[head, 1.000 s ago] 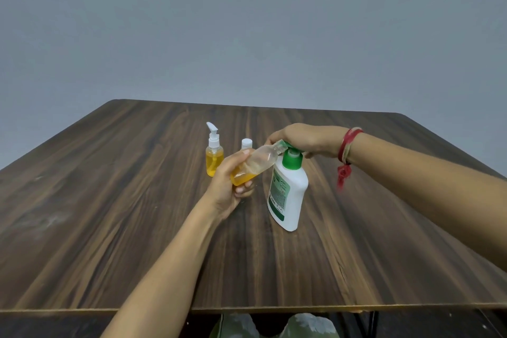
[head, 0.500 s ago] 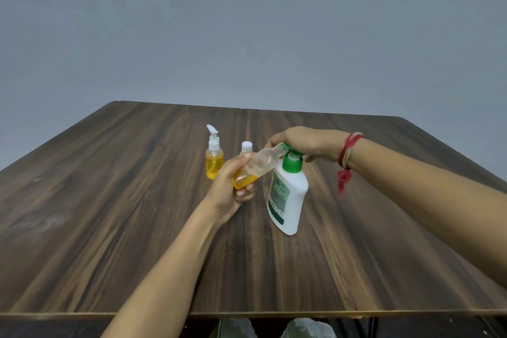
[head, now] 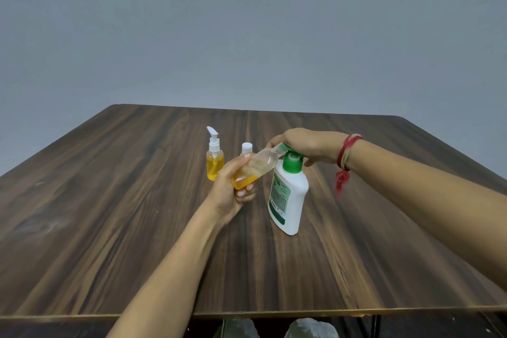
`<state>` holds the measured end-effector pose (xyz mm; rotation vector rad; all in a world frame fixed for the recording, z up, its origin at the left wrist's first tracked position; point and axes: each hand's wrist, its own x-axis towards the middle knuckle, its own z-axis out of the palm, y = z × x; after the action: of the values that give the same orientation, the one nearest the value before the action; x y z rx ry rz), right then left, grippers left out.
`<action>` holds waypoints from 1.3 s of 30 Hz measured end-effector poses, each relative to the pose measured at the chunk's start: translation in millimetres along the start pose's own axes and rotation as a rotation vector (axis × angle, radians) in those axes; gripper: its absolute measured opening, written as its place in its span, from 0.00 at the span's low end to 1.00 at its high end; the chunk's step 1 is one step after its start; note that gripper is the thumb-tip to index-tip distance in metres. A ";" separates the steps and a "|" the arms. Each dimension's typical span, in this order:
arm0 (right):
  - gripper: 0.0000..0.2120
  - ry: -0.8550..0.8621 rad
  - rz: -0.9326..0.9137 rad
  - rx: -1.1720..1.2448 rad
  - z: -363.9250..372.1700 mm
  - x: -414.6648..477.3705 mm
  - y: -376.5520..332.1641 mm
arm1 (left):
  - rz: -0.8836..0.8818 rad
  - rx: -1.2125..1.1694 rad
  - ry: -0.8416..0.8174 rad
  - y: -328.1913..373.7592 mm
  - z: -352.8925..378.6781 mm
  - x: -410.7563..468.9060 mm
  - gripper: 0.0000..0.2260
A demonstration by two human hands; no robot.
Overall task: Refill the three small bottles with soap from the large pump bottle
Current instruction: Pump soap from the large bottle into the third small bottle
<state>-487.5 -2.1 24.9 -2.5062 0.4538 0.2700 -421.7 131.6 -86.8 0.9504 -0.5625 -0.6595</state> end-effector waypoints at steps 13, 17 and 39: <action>0.13 -0.007 -0.016 0.014 1.6 4.0 3.5 | 0.000 0.019 0.001 0.4 0.3 1.8 0.15; 0.14 0.038 -0.056 0.034 -1.6 5.0 0.9 | -0.002 -0.005 0.004 0.4 2.3 1.6 0.14; 0.16 0.046 -0.064 -0.050 -1.7 1.9 -4.8 | 0.003 -0.037 0.014 -0.4 3.4 1.3 0.13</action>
<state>-483.7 0.2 28.2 -2.5747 0.3891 0.2014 -423.2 128.7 -85.4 0.9192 -0.5373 -0.6577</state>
